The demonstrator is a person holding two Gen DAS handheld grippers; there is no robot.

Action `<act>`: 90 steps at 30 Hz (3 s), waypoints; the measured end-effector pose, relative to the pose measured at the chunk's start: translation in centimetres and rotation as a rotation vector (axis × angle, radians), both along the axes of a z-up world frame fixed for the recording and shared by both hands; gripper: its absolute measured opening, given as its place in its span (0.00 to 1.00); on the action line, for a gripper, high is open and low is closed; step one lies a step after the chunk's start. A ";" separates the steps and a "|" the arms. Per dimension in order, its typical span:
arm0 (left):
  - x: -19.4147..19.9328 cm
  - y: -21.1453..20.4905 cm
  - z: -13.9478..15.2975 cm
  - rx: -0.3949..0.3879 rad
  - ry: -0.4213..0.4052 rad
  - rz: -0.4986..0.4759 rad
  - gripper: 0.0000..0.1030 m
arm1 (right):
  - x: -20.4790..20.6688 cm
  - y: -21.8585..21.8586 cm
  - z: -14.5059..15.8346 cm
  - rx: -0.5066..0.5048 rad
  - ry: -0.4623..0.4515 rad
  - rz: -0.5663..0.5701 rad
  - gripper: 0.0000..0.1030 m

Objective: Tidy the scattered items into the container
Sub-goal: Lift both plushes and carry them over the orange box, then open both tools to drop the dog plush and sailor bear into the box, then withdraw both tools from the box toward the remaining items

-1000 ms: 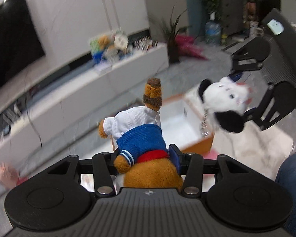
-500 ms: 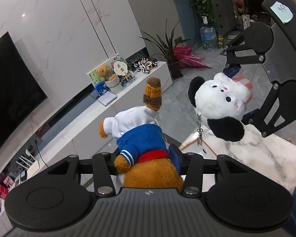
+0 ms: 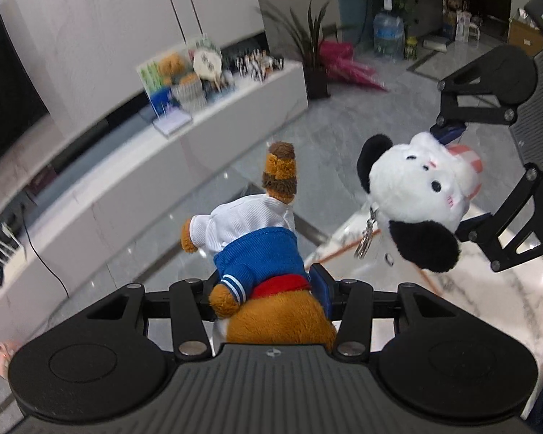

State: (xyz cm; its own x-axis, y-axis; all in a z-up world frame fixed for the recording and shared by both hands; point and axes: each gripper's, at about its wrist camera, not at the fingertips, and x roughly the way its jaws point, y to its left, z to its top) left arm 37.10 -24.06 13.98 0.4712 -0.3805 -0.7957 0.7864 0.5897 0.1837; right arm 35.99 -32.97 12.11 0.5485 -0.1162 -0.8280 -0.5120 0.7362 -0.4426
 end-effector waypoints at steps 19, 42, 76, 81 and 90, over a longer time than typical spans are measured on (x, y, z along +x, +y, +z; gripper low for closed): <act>5.8 -1.0 -15.8 0.122 0.191 0.039 0.52 | 6.4 0.7 -15.3 0.080 0.166 -0.014 0.64; 7.2 -2.8 -23.1 0.309 0.222 0.047 0.54 | 10.9 2.1 -24.1 0.094 0.236 -0.043 0.64; 4.6 -1.7 -12.6 0.252 0.155 0.061 0.62 | 6.3 4.8 -15.4 0.048 0.147 -0.039 0.75; 2.8 -0.8 -7.9 0.220 0.093 0.059 0.63 | 4.1 6.3 -10.6 0.033 0.089 -0.044 0.76; -3.4 2.4 0.8 0.148 -0.024 0.059 0.67 | -0.9 6.5 -3.0 0.026 -0.025 -0.044 0.80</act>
State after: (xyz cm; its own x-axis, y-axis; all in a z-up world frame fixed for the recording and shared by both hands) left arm 33.73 -21.65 14.74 0.5086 -0.2309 -0.8294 0.7455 0.6000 0.2901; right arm 35.14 -26.47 9.08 0.5638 -0.1196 -0.8172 -0.4681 0.7689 -0.4354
